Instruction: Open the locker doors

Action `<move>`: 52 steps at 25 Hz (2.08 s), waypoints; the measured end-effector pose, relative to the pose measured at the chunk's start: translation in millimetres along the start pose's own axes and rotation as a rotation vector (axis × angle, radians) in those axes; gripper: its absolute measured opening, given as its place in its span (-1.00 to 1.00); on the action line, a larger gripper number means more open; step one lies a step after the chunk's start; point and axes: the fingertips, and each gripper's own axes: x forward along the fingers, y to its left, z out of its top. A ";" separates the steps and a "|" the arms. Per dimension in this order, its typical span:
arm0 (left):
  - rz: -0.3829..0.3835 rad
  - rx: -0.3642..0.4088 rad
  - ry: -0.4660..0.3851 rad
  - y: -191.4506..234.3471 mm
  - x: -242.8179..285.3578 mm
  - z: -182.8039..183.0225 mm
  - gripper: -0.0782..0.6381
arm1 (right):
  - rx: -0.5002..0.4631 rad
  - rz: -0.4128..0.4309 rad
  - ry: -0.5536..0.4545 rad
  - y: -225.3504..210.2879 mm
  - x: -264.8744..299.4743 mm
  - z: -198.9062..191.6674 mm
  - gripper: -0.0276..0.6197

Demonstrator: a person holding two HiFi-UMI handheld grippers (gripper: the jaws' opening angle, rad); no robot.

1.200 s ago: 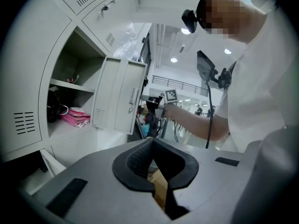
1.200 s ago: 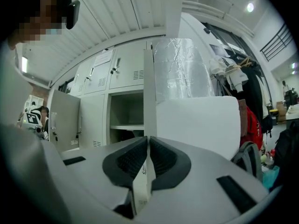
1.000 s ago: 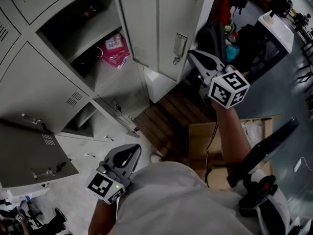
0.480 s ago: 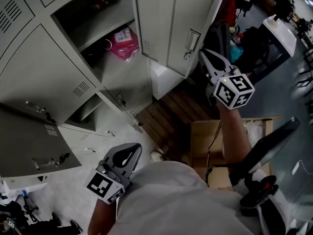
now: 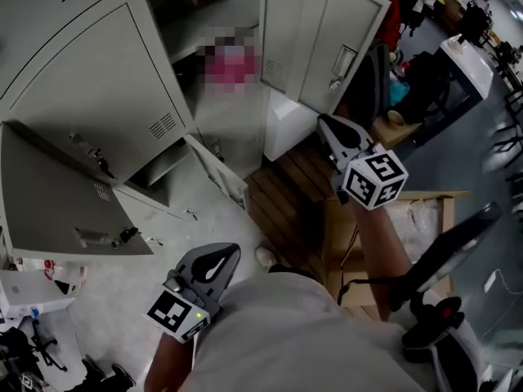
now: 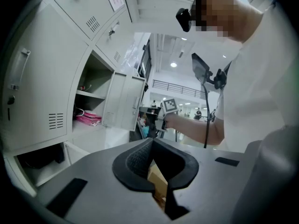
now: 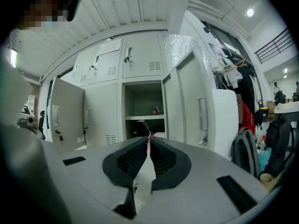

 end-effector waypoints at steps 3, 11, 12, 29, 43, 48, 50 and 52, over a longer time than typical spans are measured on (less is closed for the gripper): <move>-0.006 -0.006 -0.021 -6.6 -24.7 -4.4 -0.75 | 0.010 0.059 0.044 50.1 -4.3 -19.1 -0.83; 0.006 -0.083 -0.062 -21.7 -88.5 -15.9 -0.75 | 0.026 0.227 0.083 173.7 -32.1 -47.2 -0.83; 0.006 -0.087 -0.066 -24.0 -95.6 -17.8 -0.75 | 0.021 0.242 0.089 187.2 -36.1 -49.8 -0.83; 0.075 -0.050 -0.083 -63.0 -187.1 -63.8 -0.75 | -0.046 0.457 0.123 361.7 -102.9 -85.6 -0.83; 0.128 -0.066 -0.077 -68.5 -225.6 -86.7 -0.75 | -0.091 0.537 0.131 418.5 -109.7 -87.4 -0.83; 0.121 -0.063 -0.070 -70.7 -225.3 -89.5 -0.75 | -0.100 0.537 0.136 420.8 -114.1 -90.7 -0.83; 0.119 -0.061 -0.067 -71.8 -224.6 -90.4 -0.75 | -0.100 0.535 0.135 420.6 -116.0 -91.0 -0.83; 0.113 -0.058 -0.065 -73.4 -221.9 -90.9 -0.75 | -0.102 0.529 0.134 418.1 -118.0 -90.8 -0.83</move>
